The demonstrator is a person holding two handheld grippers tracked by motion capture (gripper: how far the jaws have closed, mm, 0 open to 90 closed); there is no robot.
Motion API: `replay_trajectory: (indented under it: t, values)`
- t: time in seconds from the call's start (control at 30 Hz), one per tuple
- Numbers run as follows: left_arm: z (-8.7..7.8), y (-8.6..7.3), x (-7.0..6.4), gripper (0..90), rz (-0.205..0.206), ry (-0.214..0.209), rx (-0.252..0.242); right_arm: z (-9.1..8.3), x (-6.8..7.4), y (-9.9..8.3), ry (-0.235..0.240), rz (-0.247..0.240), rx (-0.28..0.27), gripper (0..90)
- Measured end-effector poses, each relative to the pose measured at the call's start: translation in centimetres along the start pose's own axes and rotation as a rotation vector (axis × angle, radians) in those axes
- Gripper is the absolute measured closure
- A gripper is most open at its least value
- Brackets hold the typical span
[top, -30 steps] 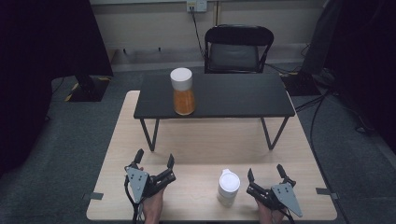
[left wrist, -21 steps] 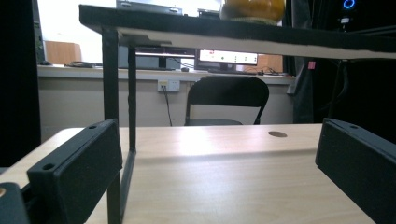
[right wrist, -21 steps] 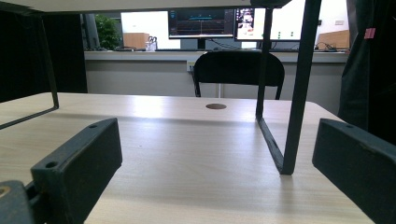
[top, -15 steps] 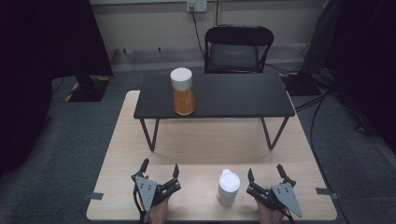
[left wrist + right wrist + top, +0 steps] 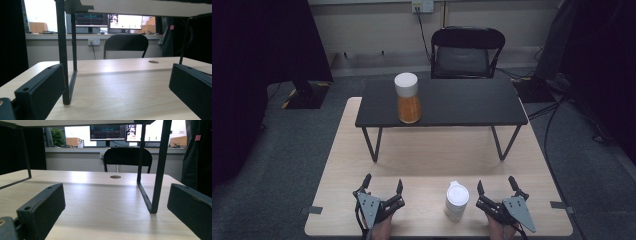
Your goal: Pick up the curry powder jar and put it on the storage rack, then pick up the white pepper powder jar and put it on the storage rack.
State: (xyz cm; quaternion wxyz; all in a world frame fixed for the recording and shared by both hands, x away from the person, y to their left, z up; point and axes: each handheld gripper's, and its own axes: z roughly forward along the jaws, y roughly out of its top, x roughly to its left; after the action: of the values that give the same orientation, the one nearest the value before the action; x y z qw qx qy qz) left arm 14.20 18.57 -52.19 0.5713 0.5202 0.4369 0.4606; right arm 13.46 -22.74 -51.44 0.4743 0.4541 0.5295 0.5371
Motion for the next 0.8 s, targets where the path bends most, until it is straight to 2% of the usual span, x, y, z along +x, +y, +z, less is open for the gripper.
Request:
replay_trajectory:
  t: [0.23, 0.33, 0.53, 0.8]
  values:
    - [0.18, -0.27, 0.17, 0.0, -0.015, -0.004, 0.012, -0.01, 0.00, 0.00, 0.000, -0.001, 0.000, 0.0]
    - [0.13, -0.30, 0.06, 0.0, -0.003, -0.001, 0.011, 0.00, 0.01, 0.00, 0.000, 0.000, 0.000, 0.1]
    - [0.34, 0.19, -0.35, 0.0, 0.017, 0.014, 0.043, 0.00, 0.03, 0.01, -0.002, 0.001, 0.001, 0.1]
    - [0.43, 0.36, -0.48, 0.0, 0.013, 0.023, 0.053, 0.00, 0.02, 0.01, -0.002, 0.002, 0.001, 0.1]
